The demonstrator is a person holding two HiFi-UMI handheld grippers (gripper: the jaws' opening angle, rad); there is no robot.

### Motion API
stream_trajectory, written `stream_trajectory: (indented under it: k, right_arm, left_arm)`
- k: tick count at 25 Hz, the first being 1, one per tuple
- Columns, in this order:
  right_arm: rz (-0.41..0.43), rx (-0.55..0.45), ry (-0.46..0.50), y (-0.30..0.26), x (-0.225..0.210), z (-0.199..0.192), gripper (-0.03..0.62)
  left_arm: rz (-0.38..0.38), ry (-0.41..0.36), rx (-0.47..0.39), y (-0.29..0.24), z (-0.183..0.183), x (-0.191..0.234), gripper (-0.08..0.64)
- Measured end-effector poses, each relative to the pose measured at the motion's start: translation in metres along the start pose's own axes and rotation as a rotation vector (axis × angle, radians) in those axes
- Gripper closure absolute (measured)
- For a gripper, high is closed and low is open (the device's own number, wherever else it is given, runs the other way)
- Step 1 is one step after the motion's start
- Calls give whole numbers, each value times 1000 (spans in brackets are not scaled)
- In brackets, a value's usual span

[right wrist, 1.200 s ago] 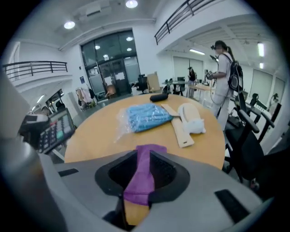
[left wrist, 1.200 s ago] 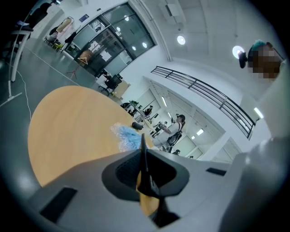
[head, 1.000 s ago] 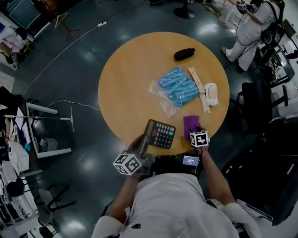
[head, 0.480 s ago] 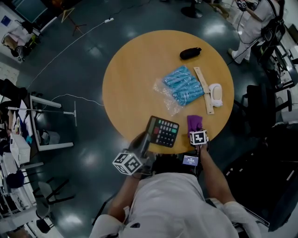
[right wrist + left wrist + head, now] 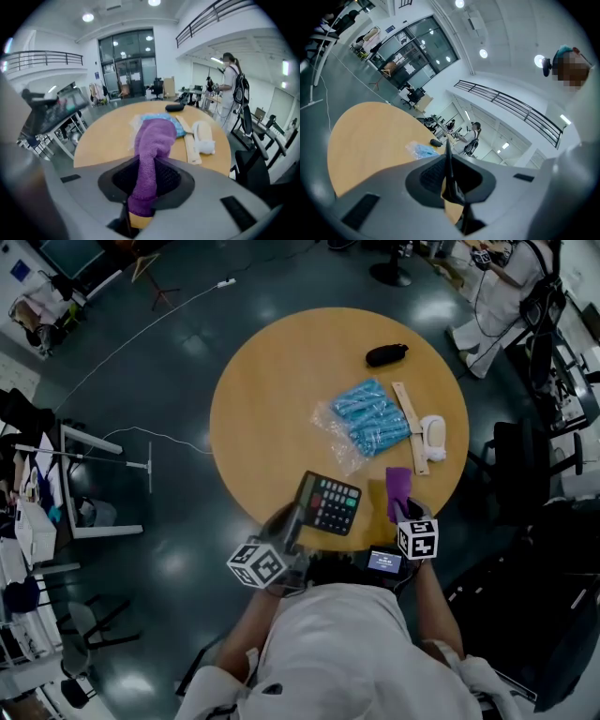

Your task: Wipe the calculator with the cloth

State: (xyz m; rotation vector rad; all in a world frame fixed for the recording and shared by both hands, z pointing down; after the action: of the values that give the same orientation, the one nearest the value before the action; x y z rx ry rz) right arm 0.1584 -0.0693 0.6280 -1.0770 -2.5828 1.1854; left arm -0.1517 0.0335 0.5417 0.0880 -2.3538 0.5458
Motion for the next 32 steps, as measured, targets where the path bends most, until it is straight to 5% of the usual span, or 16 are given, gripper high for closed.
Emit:
stream_trajectory:
  k: [5, 9, 18, 32]
  right_arm:
    - [108, -267, 102, 79, 65, 87, 508]
    - [238, -358, 220, 95, 137, 143, 509]
    - [284, -198, 410, 60, 199, 149, 508]
    - [177, -120, 373, 65, 171, 122, 509]
  left_arm:
    - [-21, -34, -14, -1, 5, -12, 515]
    - [-46, -94, -26, -9, 13, -31, 515]
    - [-123, -118, -35, -13, 18, -67, 515]
    - [-138, -140, -31, -2, 12, -71, 515]
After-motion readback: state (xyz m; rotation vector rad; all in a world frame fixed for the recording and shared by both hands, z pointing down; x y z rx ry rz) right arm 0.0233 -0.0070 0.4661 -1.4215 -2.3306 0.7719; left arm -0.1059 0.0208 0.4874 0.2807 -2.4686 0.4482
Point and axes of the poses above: the fingertips, and each gripper's own axes: y backward along the fingers, x to its left, z out of its top, the point moved 6 cm from there along y, backward along the fingers, and after that the axes turned 11 degrees about z, right-handed, at the moved point
